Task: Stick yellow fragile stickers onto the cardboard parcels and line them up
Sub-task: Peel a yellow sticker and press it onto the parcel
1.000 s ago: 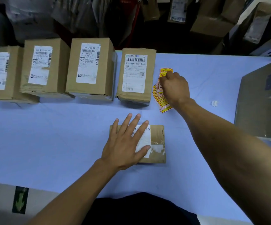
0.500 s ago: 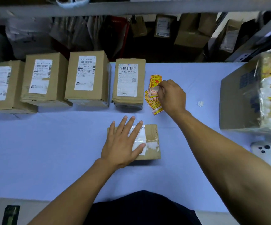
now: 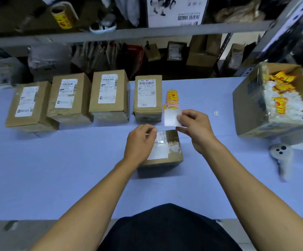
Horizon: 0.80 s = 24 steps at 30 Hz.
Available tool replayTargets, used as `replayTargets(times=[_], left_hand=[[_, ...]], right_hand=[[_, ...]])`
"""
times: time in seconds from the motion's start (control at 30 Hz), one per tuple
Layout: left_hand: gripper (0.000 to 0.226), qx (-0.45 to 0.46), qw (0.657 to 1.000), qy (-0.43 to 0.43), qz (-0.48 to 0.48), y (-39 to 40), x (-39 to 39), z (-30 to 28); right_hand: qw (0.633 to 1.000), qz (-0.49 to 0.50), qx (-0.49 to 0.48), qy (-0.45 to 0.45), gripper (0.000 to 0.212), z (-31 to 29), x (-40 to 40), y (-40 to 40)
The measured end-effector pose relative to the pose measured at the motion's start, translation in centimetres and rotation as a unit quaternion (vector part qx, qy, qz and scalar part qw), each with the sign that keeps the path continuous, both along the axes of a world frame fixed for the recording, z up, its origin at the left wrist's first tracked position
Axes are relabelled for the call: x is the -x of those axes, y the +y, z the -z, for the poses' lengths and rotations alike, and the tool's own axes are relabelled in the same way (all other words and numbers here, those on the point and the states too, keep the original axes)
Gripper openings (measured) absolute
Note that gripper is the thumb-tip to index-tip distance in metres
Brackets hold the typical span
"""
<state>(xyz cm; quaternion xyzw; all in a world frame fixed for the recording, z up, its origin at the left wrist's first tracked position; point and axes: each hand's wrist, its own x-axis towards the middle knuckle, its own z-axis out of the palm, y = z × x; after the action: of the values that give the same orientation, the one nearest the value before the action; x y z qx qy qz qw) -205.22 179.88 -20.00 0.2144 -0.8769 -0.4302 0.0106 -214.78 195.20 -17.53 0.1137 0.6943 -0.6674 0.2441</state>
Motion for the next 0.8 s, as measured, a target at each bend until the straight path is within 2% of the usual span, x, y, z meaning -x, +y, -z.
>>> replayTargets(times=[0.1,0.17,0.23,0.37,0.43,0.47,0.5,0.57,0.6,0.63,0.7,0.8], left_hand=[[0.024,-0.191,0.978,-0.004,-0.086,0.7,0.6,-1.8],[0.028,-0.262,0.961,0.003,-0.093,1.1,0.6,-2.7],[0.025,-0.300,0.949,0.013,-0.096,1.5,0.2,-3.3],[0.021,-0.309,0.944,0.020,-0.115,1.6,-0.5,-3.6],[0.022,-0.332,0.933,0.021,-0.138,1.5,-0.7,-3.9],[0.022,-0.345,0.926,0.016,-0.153,1.3,-0.6,-4.0],[0.021,-0.360,0.917,0.004,-0.170,1.0,-0.5,-4.2],[0.016,-0.403,0.892,-0.032,-0.201,0.4,-0.4,-4.5],[0.014,-0.424,0.880,-0.053,-0.209,0.2,-0.3,-4.7],[0.012,-0.438,0.871,-0.074,-0.211,0.1,-0.3,-4.8],[0.009,-0.455,0.859,-0.110,-0.209,0.0,-0.5,-5.0],[0.008,-0.470,0.850,-0.135,-0.195,0.2,-1.0,-5.0]], right_hand=[[1.000,-0.021,0.018,-0.002,0.012,-1.0,-2.0,0.0],[0.999,-0.033,0.021,0.007,0.015,-1.5,-3.2,-0.2],[0.999,-0.038,0.019,0.019,0.014,-1.8,-4.1,-0.5],[0.998,-0.053,-0.004,0.042,0.014,-2.2,-4.9,-0.9],[0.985,-0.089,-0.088,0.121,0.016,-2.2,-5.1,-0.7],[0.959,-0.118,-0.157,0.203,0.026,-2.1,-5.3,-0.3],[0.913,-0.151,-0.224,0.307,0.033,-2.1,-5.4,0.2],[0.772,-0.227,-0.318,0.501,0.038,-1.7,-5.4,1.0],[0.710,-0.258,-0.338,0.561,0.039,-1.7,-5.5,1.3],[0.665,-0.279,-0.349,0.599,0.039,-1.3,-5.6,1.4],[0.625,-0.282,-0.354,0.636,0.030,-0.8,-5.8,1.1],[0.613,-0.256,-0.367,0.651,0.013,-0.5,-6.0,0.5]])
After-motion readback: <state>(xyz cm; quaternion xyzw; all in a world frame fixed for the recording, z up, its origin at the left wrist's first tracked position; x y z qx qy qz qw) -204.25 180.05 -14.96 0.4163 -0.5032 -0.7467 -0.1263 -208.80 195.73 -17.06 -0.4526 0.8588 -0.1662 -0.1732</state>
